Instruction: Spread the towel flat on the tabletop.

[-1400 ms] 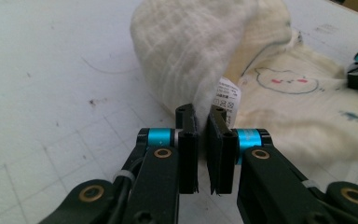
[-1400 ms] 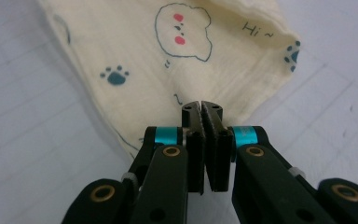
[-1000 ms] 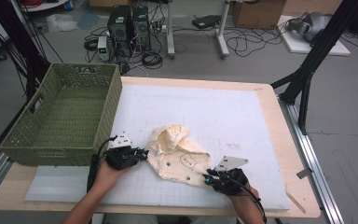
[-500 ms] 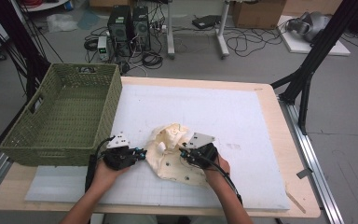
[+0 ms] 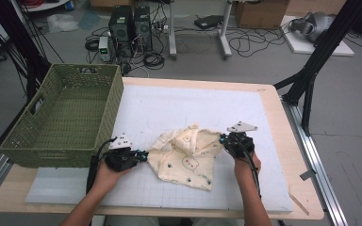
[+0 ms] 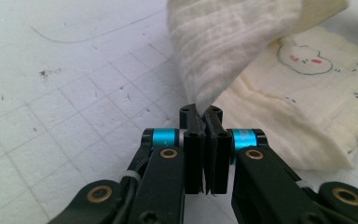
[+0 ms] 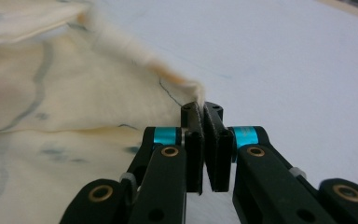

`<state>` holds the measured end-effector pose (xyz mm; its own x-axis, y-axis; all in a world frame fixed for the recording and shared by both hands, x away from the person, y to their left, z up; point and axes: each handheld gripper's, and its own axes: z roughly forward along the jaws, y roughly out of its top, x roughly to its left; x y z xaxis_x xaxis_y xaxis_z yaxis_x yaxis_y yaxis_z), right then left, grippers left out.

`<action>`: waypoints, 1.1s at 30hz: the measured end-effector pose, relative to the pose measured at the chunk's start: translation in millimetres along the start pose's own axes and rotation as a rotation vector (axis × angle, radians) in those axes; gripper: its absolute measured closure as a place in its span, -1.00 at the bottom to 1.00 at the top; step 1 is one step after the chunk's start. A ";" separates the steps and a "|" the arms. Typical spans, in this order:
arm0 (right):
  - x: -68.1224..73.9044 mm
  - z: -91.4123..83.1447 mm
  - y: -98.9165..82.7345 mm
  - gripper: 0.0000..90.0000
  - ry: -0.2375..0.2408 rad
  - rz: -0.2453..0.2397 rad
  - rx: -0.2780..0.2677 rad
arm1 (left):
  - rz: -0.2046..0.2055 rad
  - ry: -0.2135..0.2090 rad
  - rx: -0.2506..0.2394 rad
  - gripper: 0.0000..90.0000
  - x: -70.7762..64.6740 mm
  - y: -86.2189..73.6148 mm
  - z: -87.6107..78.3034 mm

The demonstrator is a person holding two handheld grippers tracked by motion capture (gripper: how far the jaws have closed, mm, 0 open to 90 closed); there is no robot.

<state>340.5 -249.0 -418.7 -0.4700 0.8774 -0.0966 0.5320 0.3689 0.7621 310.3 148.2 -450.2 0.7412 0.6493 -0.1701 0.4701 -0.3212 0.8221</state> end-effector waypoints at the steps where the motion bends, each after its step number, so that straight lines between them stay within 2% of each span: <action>1: -4.9 0.9 -2.3 0.94 -0.019 0.015 0.015 | 0.004 0.001 0.004 0.94 -0.2 0.2 0.5; 3: -12.4 3.0 -6.8 0.94 -0.041 0.049 0.050 | 0.008 -0.001 0.006 0.94 -0.6 0.3 0.8; 5: -15.9 4.8 -9.4 0.92 -0.053 0.062 0.068 | 0.003 -0.006 0.007 0.94 -0.1 0.3 1.0; 6: -16.4 5.6 -9.8 0.83 -0.047 0.064 0.065 | -0.004 -0.007 0.007 0.93 0.3 0.4 1.1; 7: -15.5 5.3 -9.6 0.72 -0.050 0.059 0.063 | -0.011 0.001 0.007 0.83 1.0 0.7 0.9; 9: -13.1 2.9 -8.8 0.54 -0.049 0.044 0.043 | -0.029 0.013 -0.002 0.32 2.1 2.6 0.1; 10: -12.6 0.2 -8.9 0.46 -0.051 0.043 0.032 | -0.022 0.024 -0.012 0.15 1.6 4.9 -1.3; 11: -12.6 -2.8 -9.8 0.41 -0.049 0.040 0.014 | -0.005 0.032 -0.023 0.02 0.6 7.9 -3.5; 13: -12.9 -10.2 -13.2 0.32 -0.042 0.029 -0.010 | 0.027 0.024 -0.059 -0.08 -1.9 14.9 -8.8; 18: -17.0 -29.1 -25.7 0.11 -0.045 0.008 -0.048 | 0.099 -0.040 -0.134 -0.12 -12.2 33.5 -15.4; 21: -19.0 -38.8 -35.4 0.01 -0.034 -0.002 -0.071 | 0.136 -0.093 -0.141 -0.11 -22.4 42.1 -9.0; 26: -20.0 -44.1 -49.4 -0.09 -0.015 -0.005 -0.093 | 0.220 -0.168 -0.084 -0.11 -46.3 56.1 16.4; 30: -19.3 -43.9 -54.2 -0.19 -0.003 -0.021 -0.100 | 0.269 -0.215 -0.044 -0.16 -65.0 66.1 37.7; 31: -19.3 -44.2 -54.4 -0.21 -0.003 -0.023 -0.107 | 0.271 -0.226 -0.034 -0.16 -68.7 67.6 43.2; 33: -18.8 -45.1 -54.8 -0.24 -0.003 -0.017 -0.121 | 0.288 -0.233 0.005 -0.16 -74.2 69.3 54.3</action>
<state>288.4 -299.6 -429.8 -0.4758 0.8724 -0.1123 0.4351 0.3444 0.8319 313.8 40.4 -410.1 0.9323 0.3578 -0.0521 0.2287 -0.4719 0.8515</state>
